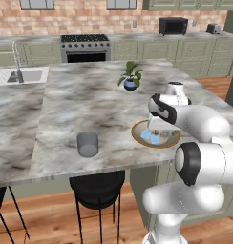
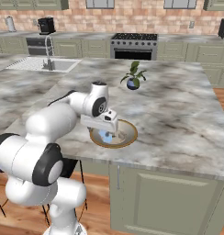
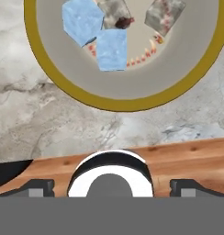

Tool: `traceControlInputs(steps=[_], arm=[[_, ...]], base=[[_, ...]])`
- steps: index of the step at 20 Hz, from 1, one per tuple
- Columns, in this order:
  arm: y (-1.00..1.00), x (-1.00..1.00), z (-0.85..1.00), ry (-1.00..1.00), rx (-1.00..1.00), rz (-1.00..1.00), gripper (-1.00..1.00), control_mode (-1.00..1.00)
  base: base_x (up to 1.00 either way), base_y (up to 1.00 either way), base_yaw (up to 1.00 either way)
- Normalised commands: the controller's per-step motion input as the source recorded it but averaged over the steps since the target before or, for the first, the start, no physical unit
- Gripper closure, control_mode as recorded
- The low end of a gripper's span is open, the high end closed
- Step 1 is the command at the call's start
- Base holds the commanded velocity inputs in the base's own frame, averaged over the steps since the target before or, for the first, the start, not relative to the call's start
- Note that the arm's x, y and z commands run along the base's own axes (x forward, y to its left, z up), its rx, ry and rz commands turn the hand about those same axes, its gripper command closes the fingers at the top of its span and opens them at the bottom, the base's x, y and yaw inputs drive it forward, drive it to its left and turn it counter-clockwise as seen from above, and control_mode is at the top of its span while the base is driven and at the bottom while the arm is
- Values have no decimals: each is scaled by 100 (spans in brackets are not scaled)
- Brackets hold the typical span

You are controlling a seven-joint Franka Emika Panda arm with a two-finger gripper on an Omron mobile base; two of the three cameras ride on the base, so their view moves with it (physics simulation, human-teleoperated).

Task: There are four ice cubes in the ice bowl. Place two ice cubes in each glass of water.

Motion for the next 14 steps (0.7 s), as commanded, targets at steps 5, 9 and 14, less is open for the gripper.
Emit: traceControlInputs(steps=[5, 9, 14], arm=[[0, 14, -24, -4, -5, 5, -100, -100], [0, 26, -14, -1, -2, 5, -100, -100], [0, 22, -8, 0, 0, 4, -100, -100]], base=[[0, 0, 0], [0, 0, 0], [0, 0, 0]])
